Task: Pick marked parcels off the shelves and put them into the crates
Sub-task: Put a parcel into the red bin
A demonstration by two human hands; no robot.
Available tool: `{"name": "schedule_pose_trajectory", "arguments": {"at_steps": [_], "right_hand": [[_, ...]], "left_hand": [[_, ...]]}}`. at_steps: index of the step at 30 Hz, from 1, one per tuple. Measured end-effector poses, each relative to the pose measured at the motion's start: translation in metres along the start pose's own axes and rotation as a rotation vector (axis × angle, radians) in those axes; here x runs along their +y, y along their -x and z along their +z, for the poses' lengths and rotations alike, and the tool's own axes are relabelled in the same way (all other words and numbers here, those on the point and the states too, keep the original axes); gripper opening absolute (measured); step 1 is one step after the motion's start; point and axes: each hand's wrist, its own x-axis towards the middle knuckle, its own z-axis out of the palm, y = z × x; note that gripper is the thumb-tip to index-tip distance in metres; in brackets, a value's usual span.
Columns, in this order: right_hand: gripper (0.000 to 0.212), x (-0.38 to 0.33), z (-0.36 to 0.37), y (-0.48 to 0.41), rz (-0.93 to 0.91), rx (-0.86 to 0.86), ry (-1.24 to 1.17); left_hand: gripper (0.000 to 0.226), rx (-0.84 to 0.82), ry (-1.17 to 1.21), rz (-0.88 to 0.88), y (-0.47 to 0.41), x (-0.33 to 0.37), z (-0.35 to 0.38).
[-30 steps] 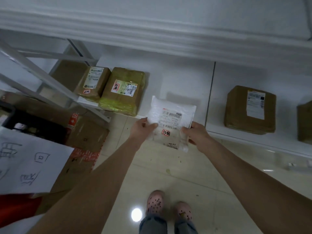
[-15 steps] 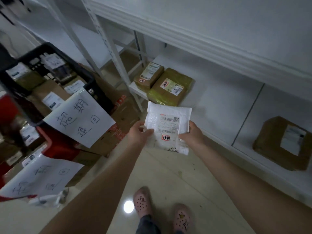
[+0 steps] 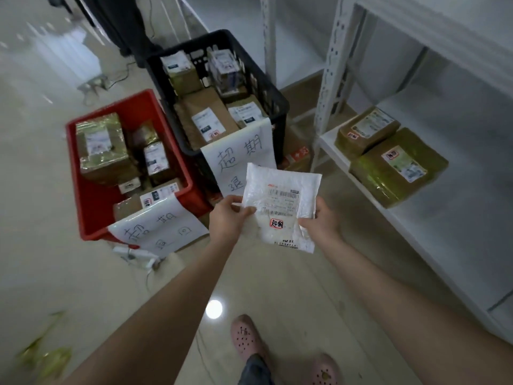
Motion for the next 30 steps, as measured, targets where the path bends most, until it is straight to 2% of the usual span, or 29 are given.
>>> {"name": "schedule_pose_trajectory", "arguments": {"at_steps": [10, 17, 21, 25, 30], "right_hand": [[0.038, -0.109, 0.172, -0.015, -0.133, -0.180, 0.152], [0.089, -0.166, 0.279, -0.015, -0.132, -0.355, 0.272], [0.074, -0.190, 0.316, -0.042, -0.188, -0.376, 0.339], [0.070, -0.223, 0.350, -0.088, -0.222, -0.368, 0.382], [0.069, -0.266, 0.391, -0.145, -0.297, -0.412, 0.477]], "left_hand": [[0.014, 0.173, 0.027, -0.085, -0.079, -0.057, -0.165], [0.009, 0.345, 0.038, -0.199, -0.127, -0.102, -0.256], [0.010, 0.360, 0.148, -0.256, -0.166, -0.112, -0.273], [0.039, 0.268, 0.230, -0.265, -0.215, -0.107, -0.282], [0.046, 0.392, 0.299, -0.308, -0.301, -0.097, -0.300]]}}
